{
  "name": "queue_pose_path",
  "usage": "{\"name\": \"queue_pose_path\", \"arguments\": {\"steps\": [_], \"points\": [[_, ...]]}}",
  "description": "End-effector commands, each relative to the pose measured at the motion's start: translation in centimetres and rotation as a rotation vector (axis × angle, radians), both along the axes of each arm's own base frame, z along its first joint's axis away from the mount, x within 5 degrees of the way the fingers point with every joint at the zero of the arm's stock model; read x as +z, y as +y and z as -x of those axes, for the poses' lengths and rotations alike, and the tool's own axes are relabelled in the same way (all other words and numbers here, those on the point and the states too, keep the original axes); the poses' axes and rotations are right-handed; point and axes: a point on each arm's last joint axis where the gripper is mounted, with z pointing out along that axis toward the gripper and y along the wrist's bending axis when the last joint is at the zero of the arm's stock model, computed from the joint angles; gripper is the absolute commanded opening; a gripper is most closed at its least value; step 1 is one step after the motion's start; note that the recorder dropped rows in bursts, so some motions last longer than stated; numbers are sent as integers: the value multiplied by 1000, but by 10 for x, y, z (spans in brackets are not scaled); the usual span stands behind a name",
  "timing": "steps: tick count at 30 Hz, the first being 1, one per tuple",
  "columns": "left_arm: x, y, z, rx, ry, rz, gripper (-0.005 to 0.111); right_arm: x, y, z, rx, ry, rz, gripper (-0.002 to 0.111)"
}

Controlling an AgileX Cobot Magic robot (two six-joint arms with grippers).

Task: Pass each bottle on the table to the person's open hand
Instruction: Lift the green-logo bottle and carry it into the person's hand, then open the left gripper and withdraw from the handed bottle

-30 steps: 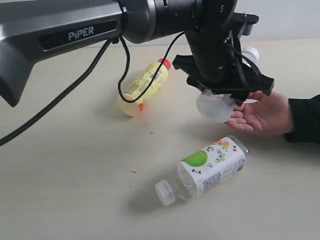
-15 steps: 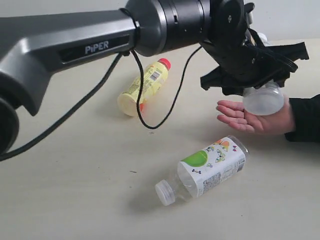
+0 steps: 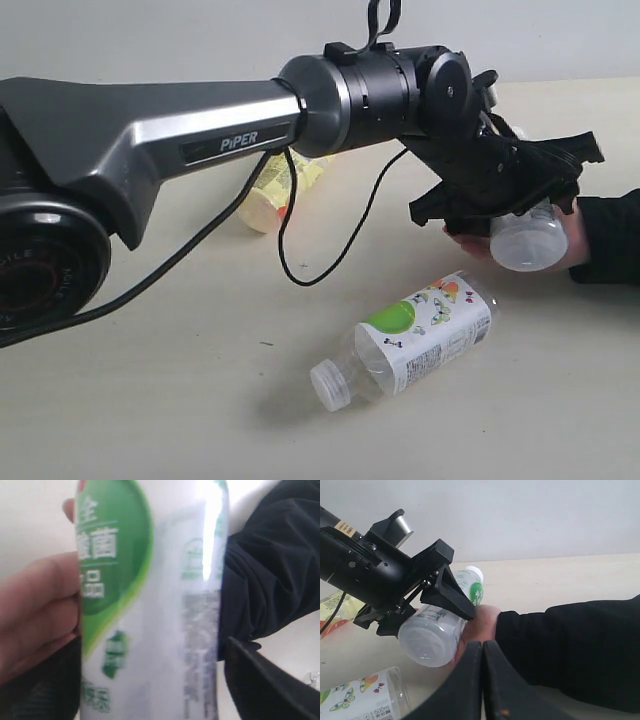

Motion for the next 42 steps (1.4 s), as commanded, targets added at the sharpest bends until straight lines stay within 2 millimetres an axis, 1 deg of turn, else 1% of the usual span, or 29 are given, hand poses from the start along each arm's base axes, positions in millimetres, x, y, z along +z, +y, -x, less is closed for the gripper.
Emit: {"name": "queue_pose_path", "arguments": {"steps": [1, 2, 9, 13, 16, 22, 28, 30, 33, 36, 38, 42], "points": [[4, 0, -2, -20, -34, 15, 86, 0, 0, 0, -4, -9, 3, 0], [4, 0, -2, -20, -32, 16, 88, 0, 0, 0, -4, -9, 3, 0], [14, 1, -1, -35, -53, 24, 88, 0, 0, 0, -4, -9, 3, 0], [24, 3, -1, -45, -79, 28, 88, 0, 0, 0, -4, -9, 3, 0], [36, 10, -4, -43, -84, 33, 88, 0, 0, 0, -4, -8, 1, 0], [62, 31, -10, -94, -139, -48, 88, 0, 0, 0, -4, -9, 3, 0], [93, 57, -10, -227, -228, -151, 88, 0, 0, 0, -4, -9, 3, 0], [105, 68, -11, -277, -266, -193, 88, 0, 0, 0, -4, -9, 3, 0], [117, 89, -14, -324, -301, -293, 88, 0, 0, 0, -4, -9, 3, 0], [117, 104, -15, -392, -295, -411, 88, 0, 0, 0, -4, -9, 3, 0], [115, 110, -14, -452, -299, -479, 87, 0, 0, 0, -4, -9, 3, 0], [100, 120, -17, -493, -329, -611, 87, 0, 0, 0, -4, -9, 3, 0]]}}
